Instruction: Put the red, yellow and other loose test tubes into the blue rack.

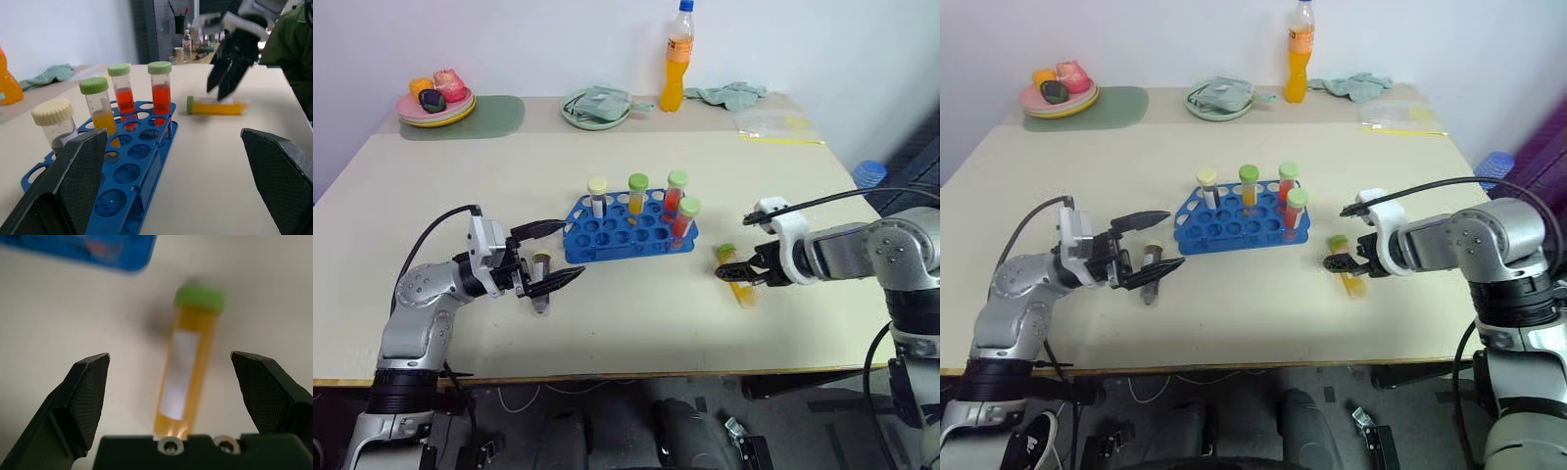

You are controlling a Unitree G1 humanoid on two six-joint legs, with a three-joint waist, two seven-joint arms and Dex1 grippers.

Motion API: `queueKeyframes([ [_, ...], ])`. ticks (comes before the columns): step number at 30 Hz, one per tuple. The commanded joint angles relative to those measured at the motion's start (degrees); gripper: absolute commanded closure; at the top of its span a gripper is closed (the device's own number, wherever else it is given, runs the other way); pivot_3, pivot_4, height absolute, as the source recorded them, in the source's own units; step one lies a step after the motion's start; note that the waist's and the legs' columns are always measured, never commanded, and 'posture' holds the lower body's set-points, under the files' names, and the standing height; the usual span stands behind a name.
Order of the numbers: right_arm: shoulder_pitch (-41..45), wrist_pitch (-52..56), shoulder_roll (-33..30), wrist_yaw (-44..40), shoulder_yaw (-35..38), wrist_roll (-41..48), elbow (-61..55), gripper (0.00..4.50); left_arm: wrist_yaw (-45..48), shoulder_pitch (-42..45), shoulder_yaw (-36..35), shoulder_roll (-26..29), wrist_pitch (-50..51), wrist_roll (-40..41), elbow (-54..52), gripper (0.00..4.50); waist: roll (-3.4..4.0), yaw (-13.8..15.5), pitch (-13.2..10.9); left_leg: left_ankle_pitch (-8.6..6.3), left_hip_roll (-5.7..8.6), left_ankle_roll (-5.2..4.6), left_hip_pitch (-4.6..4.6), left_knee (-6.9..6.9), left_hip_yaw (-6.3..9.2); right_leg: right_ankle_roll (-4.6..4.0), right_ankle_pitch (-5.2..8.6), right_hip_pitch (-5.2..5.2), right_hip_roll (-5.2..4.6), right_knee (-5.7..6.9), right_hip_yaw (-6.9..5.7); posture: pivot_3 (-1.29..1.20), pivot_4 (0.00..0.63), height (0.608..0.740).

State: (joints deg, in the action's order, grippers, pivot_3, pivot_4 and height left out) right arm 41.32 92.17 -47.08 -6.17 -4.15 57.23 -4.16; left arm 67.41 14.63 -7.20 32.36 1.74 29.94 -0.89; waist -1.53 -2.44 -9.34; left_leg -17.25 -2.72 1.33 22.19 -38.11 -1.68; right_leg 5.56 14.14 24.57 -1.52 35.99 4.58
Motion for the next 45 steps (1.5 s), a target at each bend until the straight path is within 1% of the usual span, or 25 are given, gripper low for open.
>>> queueKeyframes([
  [1,2.8,0.33,-0.52,4.24,-1.98,2.05,0.17,0.12,-0.57,-1.39,-0.57,-0.02,-1.19,0.1,-2.44,0.0,0.0,-0.05,0.0,0.0,0.0,0.0,0.0,0.0,0.01,0.0,0.0,0.0,0.0,0.0,0.0,0.0,0.15,0.74],
  [5,5.16,0.33,1.25,7.83,-3.33,2.15,3.94,0.12,-1.93,-3.38,-0.62,-0.33,-1.4,-0.1,-4.24,0.0,0.0,-0.11,0.0,0.0,-0.02,0.0,-0.03,-0.01,0.03,-0.15,0.08,0.0,0.02,0.01,-0.01,0.0,0.15,0.74],
  [10,5.89,0.33,3.67,13.24,-2.8,2.27,7.98,0.12,-2.98,-4.9,-0.78,-0.3,-1.16,0.14,-6.07,0.0,-0.01,-0.01,0.01,0.0,-0.03,0.0,-0.01,-0.01,0.04,-0.15,0.08,0.0,0.03,0.02,-0.03,0.0,0.15,0.74],
  [16,6.13,0.33,5.72,20.8,-0.78,5.34,12.71,0.12,-3.21,-5.53,-1.1,-0.01,-1.18,0.32,-6.39,0.0,-0.02,-0.06,0.02,0.0,-0.02,0.0,0.0,-0.01,0.04,-0.15,0.08,0.0,0.02,0.0,-0.03,0.0,0.15,0.74],
  [22,5.69,0.33,6.57,26.0,-0.16,9.83,13.64,0.12,-3.62,-5.47,-0.95,-0.17,-1.27,0.29,-6.6,0.0,-0.03,-0.09,0.02,0.0,-0.02,0.0,0.0,-0.01,0.04,-0.15,0.08,0.0,0.04,0.01,-0.03,0.0,0.15,0.74],
  [23,5.41,0.33,6.67,26.88,0.08,10.07,13.72,0.62,-3.66,-5.39,-0.9,-0.17,-1.27,0.27,-6.57,0.0,-0.03,-0.09,0.02,0.0,-0.02,0.0,0.0,-0.01,0.05,-0.14,0.08,0.0,0.04,0.01,-0.03,0.0,0.15,0.74],
  [24,5.16,0.33,6.76,27.51,0.29,10.38,13.78,0.95,-3.67,-5.33,-0.84,-0.15,-1.31,0.19,-6.52,0.0,-0.03,-0.09,0.02,0.0,-0.02,0.0,0.0,-0.01,0.04,-0.15,0.08,0.0,0.03,0.01,-0.03,0.0,0.15,0.74],
  [26,4.83,0.33,6.97,28.49,0.76,11.14,14.14,1.77,-3.66,-5.38,-0.8,-0.13,-1.35,0.19,-6.56,0.0,-0.03,-0.09,0.03,0.0,-0.02,0.0,0.0,-0.01,0.05,-0.15,0.08,0.0,0.04,0.0,-0.03,0.0,0.15,0.74],
  [29,4.71,0.33,7.45,29.99,1.54,12.33,14.01,3.31,-3.63,-5.47,-0.78,-0.04,-1.27,0.26,-6.67,0.0,-0.03,-0.12,0.03,0.0,-0.03,-0.01,0.0,-0.01,0.05,-0.14,0.08,0.0,0.04,0.0,-0.03,0.0,0.15,0.74],
  [30,4.46,0.33,7.48,30.51,1.73,13.04,13.7,3.68,-3.63,-5.39,-0.75,-0.03,-1.28,0.22,-6.58,0.0,-0.03,-0.14,0.03,0.0,-0.03,-0.01,0.0,-0.01,0.05,-0.14,0.08,0.0,0.04,0.01,-0.03,0.0,0.15,0.74],
  [31,3.86,0.33,7.74,30.91,2.67,14.76,13.26,3.76,-3.62,-5.31,-0.78,0.0,-1.2,0.25,-6.51,0.0,-0.03,-0.12,0.03,0.0,-0.04,-0.01,0.0,-0.01,0.05,-0.15,0.08,0.0,0.05,0.01,-0.03,0.0,0.15,0.74],
  [33,2.72,0.33,8.23,31.46,4.34,17.85,11.85,3.76,-3.55,-5.37,-0.91,0.1,-1.16,0.34,-6.51,0.0,-0.03,-0.1,0.03,0.0,-0.04,-0.01,0.0,-0.01,0.06,-0.14,0.08,0.0,0.06,0.01,-0.04,0.0,0.15,0.74],
  [36,-1.85,0.33,7.05,25.12,4.7,25.98,-0.08,3.76,-3.26,-5.55,-1.26,0.42,-1.2,0.51,-6.36,0.0,-0.03,-0.09,0.02,0.0,-0.05,-0.01,0.02,0.0,0.08,-0.04,0.02,0.0,0.06,0.01,-0.06,0.0,0.15,0.74],
  [37,-3.87,-2.01,5.61,19.56,3.64,24.21,-9.51,3.76,-3.13,-5.48,-1.39,0.58,-1.21,0.54,-6.12,0.0,-0.03,-0.11,0.02,-0.01,-0.06,-0.03,0.03,0.01,0.11,-0.01,0.01,0.0,0.07,0.0,-0.08,0.0,0.15,0.74],
  [38,-5.93,-5.53,4.65,14.8,3.14,21.66,-16.69,3.76,-2.98,-5.36,-1.52,0.74,-1.23,0.59,-5.84,0.0,0.06,-0.07,-0.02,-0.03,-0.08,-0.05,0.03,0.02,0.13,0.0,0.0,0.0,0.07,0.01,-0.1,0.0,0.15,0.74],
  [39,-7.51,-8.59,3.88,10.92,2.76,18.9,-21.51,3.76,-2.84,-5.27,-1.64,0.88,-1.26,0.65,-5.64,0.0,0.06,-0.08,-0.02,-0.03,-0.09,-0.07,0.08,0.02,0.19,0.02,0.0,0.03,0.07,-0.01,-0.15,0.0,0.15,0.74],
  [40,-10.33,-17.69,1.94,3.98,1.44,11.52,-27.3,3.76,-2.75,-4.98,-1.82,1.05,-1.24,0.69,-5.3,0.0,0.06,-0.07,-0.02,-0.04,-0.11,-0.09,0.08,0.02,0.23,0.04,0.0,0.03,0.07,0.0,-0.19,0.0,0.15,0.74],
  [41,-13.21,-25.51,1.58,-0.8,1.67,6.0,-30.51,3.76,-2.67,-4.65,-2.02,1.24,-1.32,0.68,-4.96,0.0,0.03,0.0,0.0,-0.04,-0.11,-0.08,0.09,0.02,0.25,0.04,0.0,0.03,0.07,-0.01,-0.22,0.0,0.15,0.74],
  [43,-17.89,-35.6,4.45,-5.53,3.24,0.41,-31.96,3.76,-2.51,-4.05,-2.42,1.52,-1.42,0.82,-4.32,0.0,-0.13,-0.01,0.1,-0.04,-0.1,-0.08,0.06,0.0,0.3,0.02,0.04,-0.06,0.08,-0.09,-0.33,0.0,0.15,0.74],
  [45,-20.98,-49.24,10.24,-8.53,2.05,-8.32,-30.22,3.76,-2.49,-3.57,-2.83,1.78,-1.47,0.89,-3.62,0.0,-0.21,-0.03,0.15,-0.04,-0.09,-0.07,0.04,-0.02,0.26,-0.13,0.12,-0.09,0.06,-0.12,-0.3,0.0,0.15,0.74],
])
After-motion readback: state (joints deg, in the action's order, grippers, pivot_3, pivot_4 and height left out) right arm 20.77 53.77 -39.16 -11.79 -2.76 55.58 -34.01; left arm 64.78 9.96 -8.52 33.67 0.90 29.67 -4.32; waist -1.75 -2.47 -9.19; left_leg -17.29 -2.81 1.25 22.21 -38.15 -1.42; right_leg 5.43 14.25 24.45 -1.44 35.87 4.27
